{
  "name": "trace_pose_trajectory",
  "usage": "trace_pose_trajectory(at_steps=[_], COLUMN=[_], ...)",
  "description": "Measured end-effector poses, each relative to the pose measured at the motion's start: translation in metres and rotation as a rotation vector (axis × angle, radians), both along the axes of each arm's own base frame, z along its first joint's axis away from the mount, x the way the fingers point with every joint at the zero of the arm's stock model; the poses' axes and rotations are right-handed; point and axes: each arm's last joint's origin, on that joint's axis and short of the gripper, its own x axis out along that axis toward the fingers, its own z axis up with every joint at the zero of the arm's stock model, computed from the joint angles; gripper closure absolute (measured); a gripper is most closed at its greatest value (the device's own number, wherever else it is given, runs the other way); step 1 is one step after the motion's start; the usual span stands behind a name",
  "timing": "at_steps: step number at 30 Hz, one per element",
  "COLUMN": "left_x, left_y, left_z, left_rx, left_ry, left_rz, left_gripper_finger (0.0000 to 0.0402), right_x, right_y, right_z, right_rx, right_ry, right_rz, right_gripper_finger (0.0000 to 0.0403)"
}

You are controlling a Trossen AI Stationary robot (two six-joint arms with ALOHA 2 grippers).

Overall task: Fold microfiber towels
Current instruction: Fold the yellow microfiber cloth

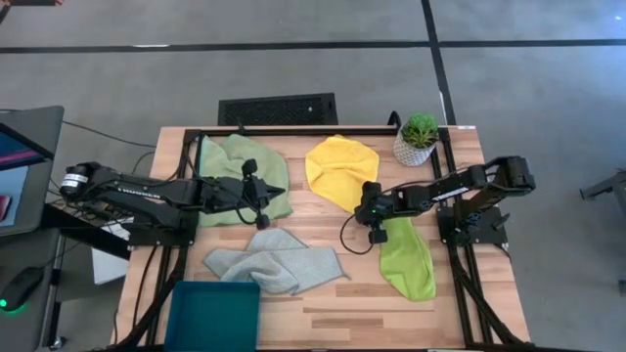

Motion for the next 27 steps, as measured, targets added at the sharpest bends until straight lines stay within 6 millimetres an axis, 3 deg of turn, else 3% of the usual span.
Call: trace_pose_trajectory(at_steps=[13,22,27], left_x=[0.003,0.030,0.045], left_y=[0.003,0.022,0.028], left_z=[0.001,-0.032,-0.047], left_rx=[-0.064,-0.001,-0.031], left_ry=[-0.048,0.060,0.068], left_rz=[0.007,0.131,0.168], left_gripper_finger=[0.0401,0.0401,0.0378], right_x=[0.013,0.020,0.020], right_y=[0.009,0.016,0.018], right_z=[0.012,0.024,0.024], right_rx=[0.003,0.003,0.007], right_ry=[-0.010,0.014,0.012], right_rz=[0.010,0.037,0.038], right_gripper_finger=[0.0396,0.0400,0.0400])
